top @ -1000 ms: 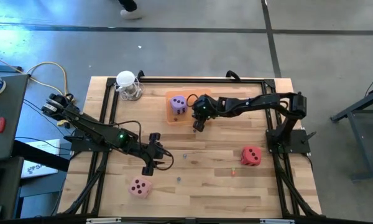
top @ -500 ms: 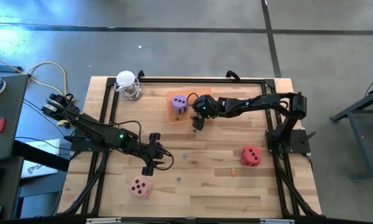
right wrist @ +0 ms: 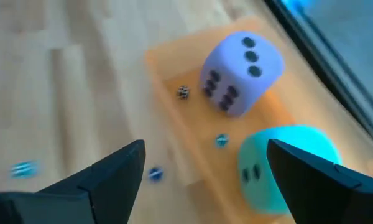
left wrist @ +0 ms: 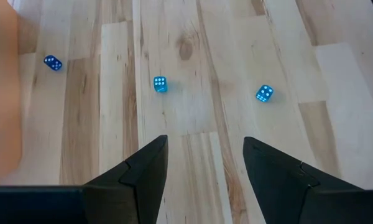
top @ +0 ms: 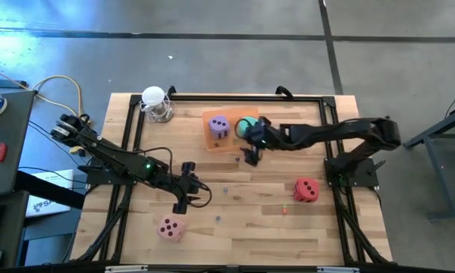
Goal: Pick & Place Dice
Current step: Put the large red dice into the orange container
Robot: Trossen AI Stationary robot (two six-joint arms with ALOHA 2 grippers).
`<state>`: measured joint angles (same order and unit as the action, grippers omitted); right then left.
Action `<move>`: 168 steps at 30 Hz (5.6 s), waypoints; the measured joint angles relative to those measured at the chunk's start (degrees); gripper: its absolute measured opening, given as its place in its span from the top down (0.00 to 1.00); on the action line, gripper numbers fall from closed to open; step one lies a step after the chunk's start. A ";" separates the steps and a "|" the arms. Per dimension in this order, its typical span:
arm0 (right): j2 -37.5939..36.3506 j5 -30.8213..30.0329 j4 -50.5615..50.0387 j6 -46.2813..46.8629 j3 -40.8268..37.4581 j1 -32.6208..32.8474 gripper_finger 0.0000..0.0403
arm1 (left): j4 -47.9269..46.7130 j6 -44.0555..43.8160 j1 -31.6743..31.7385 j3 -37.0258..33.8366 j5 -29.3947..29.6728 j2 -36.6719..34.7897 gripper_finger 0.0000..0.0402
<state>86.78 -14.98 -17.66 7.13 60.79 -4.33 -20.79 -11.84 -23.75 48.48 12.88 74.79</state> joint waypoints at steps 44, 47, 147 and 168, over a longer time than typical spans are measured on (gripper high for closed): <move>-13.83 1.85 -30.58 25.10 0.00 19.55 0.04 | 0.72 -0.15 0.01 -0.63 0.00 0.02 0.50; -14.77 0.21 -38.08 29.90 -0.01 23.32 0.04 | 0.70 -0.13 0.00 -0.63 0.00 0.02 0.50; -23.19 4.01 -34.67 45.47 -24.54 41.69 0.04 | 1.66 -0.15 0.00 -0.65 0.00 0.02 0.50; -23.08 -2.12 -31.40 48.59 -24.63 41.82 0.04 | 1.58 0.24 0.02 -0.65 0.00 0.02 0.50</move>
<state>63.70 -17.10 -49.06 55.72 36.16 37.50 -19.22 -11.60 -23.73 47.83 12.88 74.81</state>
